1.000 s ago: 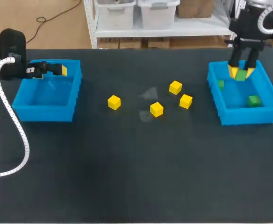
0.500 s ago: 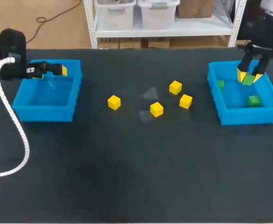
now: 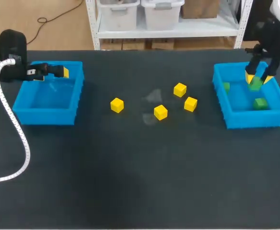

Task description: Put the green cubes in the right bin and the yellow cubes in the left bin.

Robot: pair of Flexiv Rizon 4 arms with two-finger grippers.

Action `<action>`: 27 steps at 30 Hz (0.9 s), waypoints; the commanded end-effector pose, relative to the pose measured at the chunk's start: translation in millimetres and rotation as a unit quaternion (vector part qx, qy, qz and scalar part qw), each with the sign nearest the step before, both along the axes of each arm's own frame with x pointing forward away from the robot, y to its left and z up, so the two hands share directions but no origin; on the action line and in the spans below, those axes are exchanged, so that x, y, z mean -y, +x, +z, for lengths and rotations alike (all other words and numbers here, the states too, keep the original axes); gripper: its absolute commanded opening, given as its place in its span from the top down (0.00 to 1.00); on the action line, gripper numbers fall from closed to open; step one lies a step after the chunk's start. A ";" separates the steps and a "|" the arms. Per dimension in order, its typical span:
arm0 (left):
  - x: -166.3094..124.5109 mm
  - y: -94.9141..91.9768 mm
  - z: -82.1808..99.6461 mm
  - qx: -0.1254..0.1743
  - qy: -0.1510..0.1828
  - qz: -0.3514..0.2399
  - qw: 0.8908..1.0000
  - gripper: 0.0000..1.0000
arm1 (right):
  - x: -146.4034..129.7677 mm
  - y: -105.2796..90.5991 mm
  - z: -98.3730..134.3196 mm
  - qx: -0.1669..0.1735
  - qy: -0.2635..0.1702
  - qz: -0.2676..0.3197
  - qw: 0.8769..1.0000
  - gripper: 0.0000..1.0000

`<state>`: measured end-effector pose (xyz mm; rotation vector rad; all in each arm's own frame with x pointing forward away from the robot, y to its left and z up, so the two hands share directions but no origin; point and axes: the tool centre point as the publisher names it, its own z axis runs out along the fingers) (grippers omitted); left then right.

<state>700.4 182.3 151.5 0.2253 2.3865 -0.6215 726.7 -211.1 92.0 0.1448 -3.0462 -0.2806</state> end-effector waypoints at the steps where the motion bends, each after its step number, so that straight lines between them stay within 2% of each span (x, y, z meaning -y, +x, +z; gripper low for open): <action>1: -2.2 -0.4 -1.7 0.004 -0.005 -0.003 1.000 0.00 | -3.0 -1.8 5.2 0.143 0.009 -0.019 0.990 0.00; 6: -2.2 -0.4 -1.7 0.004 -0.005 -0.003 1.000 0.00 | -9.5 6.1 14.0 0.155 0.007 -0.004 0.988 0.00; 10: -2.2 -0.4 -1.7 0.004 -0.005 -0.003 1.000 0.00 | -18.0 17.6 22.5 0.166 -0.019 0.022 0.986 0.00; 27: -2.2 -0.4 -1.7 0.004 -0.005 -0.003 1.000 0.00 | -18.0 17.6 22.5 0.166 -0.019 0.022 0.986 0.00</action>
